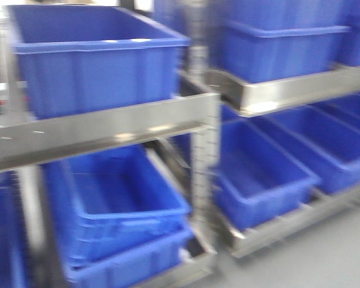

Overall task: Pick and sort blue part to right shelf
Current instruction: 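Turn the base to face the shelf of blue bins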

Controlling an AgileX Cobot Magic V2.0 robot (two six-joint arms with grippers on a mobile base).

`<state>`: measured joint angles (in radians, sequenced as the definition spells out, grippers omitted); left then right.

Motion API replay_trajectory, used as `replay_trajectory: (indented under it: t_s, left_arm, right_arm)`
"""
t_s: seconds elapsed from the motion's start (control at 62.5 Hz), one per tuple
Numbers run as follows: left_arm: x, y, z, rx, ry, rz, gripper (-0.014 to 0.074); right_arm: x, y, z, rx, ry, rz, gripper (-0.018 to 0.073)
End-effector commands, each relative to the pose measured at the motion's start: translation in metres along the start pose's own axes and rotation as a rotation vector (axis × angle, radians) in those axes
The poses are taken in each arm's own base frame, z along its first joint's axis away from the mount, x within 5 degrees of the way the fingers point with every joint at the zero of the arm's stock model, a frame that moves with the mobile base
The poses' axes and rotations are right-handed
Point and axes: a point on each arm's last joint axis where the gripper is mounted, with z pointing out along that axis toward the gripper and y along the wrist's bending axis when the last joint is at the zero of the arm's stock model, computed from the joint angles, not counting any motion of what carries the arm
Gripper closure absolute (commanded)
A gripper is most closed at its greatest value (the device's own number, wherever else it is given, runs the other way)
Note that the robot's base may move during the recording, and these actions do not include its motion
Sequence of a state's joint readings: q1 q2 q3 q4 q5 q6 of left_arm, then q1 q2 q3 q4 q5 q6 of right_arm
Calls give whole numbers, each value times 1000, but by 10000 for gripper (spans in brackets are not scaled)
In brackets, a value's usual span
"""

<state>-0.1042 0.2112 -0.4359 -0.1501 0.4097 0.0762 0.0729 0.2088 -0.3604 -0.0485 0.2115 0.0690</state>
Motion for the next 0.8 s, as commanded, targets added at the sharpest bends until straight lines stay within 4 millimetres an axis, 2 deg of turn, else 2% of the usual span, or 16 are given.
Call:
replay_trajectory:
  t_s: [0.0,0.783]
  left_arm:
    - [-16,0,-2,-2,-102,-2,265]
    - [-16,0,-2,-2,-102,-2,265]
  right_arm:
    - [-17,0,-1,3,-116,-16,131]
    - [-17,0,-1,3,-116,-16,131]
